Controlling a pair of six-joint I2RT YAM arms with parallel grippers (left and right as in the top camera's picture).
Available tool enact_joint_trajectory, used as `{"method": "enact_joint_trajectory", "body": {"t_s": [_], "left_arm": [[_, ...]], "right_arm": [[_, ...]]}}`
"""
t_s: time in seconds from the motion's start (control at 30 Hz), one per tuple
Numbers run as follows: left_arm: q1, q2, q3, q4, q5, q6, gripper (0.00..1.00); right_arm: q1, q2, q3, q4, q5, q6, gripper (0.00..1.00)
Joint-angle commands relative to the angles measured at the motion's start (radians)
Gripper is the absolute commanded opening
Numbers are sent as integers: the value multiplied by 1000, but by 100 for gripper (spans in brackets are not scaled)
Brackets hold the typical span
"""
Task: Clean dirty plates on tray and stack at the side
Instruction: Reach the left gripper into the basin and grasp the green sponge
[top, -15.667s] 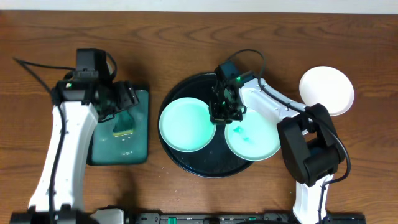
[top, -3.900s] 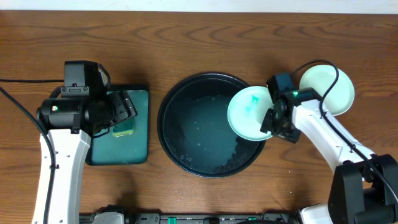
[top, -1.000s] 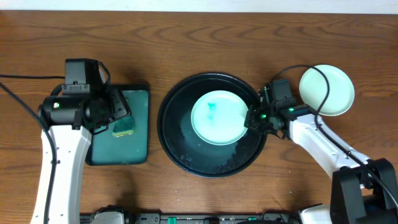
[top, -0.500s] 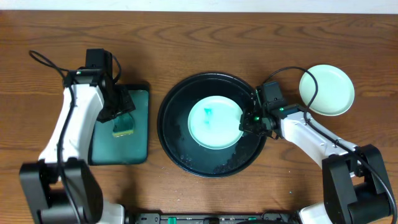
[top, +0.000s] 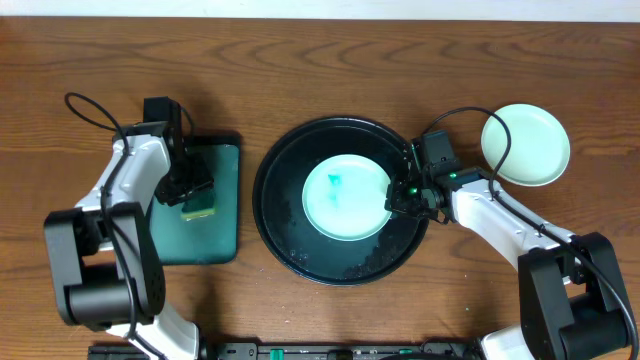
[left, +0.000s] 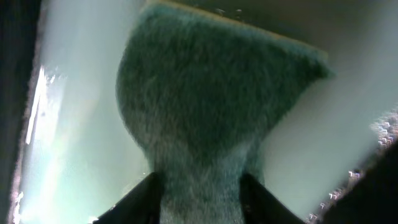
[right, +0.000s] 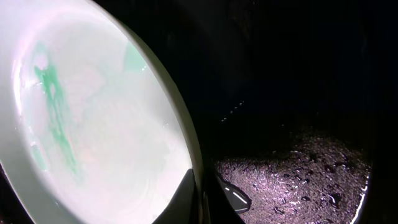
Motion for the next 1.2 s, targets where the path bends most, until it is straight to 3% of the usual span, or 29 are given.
{"method": "enact_joint_trajectory", "body": {"t_s": [0.0, 0.1, 0.3, 0.53, 0.7, 0.93, 1.17], "left_arm": [[3, 40, -9, 21, 2, 13, 29], [3, 56, -9, 38, 2, 18, 7], [0, 8, 1, 45, 5, 19, 7], [-63, -248, 0, 39, -1, 38, 7], [-153, -433, 0, 39, -140, 92, 7], [-246, -557, 0, 43, -364, 101, 7], [-263, -586, 0, 63, -381, 145, 7]], "right_arm": [[6, 6, 0, -2, -16, -14, 2], [6, 6, 0, -4, -21, -14, 2], [6, 6, 0, -13, -23, -14, 2], [6, 6, 0, -15, -23, -14, 1], [6, 6, 0, -13, -23, -14, 2], [6, 6, 0, -12, -23, -14, 2], [6, 6, 0, -12, -23, -18, 2]]}}
